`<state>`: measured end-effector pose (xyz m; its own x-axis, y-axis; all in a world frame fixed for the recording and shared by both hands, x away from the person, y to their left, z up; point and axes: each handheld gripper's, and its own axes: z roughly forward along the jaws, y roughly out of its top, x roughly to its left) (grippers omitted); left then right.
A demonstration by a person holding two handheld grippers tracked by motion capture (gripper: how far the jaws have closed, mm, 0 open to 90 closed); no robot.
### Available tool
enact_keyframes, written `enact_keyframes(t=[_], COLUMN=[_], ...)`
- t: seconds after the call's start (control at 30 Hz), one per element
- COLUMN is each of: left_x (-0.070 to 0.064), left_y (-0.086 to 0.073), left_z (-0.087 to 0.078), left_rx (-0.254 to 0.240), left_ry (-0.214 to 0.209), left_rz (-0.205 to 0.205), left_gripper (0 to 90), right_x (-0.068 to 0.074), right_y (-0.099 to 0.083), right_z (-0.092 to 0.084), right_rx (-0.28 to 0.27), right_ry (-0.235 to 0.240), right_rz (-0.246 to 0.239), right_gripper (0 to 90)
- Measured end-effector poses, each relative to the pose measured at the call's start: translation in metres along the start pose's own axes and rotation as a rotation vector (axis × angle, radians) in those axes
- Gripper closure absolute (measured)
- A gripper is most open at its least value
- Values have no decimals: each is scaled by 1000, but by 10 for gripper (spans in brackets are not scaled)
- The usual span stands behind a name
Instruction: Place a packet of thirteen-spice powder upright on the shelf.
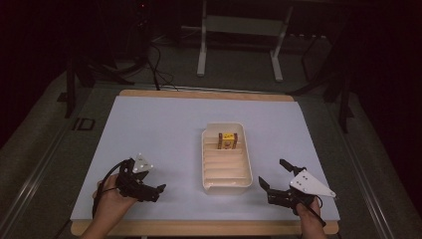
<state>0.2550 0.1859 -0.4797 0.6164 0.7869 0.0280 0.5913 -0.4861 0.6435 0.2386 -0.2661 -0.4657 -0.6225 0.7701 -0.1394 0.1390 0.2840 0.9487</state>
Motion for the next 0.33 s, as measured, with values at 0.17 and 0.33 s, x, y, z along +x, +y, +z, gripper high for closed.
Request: enact_keyframes(t=[0.17, 0.33], left_x=[-1, -4], left_y=[-2, -2], left_z=[0, -1], left_rx=[-11, -20], left_ry=[-2, -14], left_rz=[-4, -4], left_gripper=[27, 26], right_x=[-1, 0], right_y=[0, 0], right_z=[1, 1], right_rx=[6, 8], right_ry=[4, 7], right_rz=[4, -6], right_gripper=[120, 120])
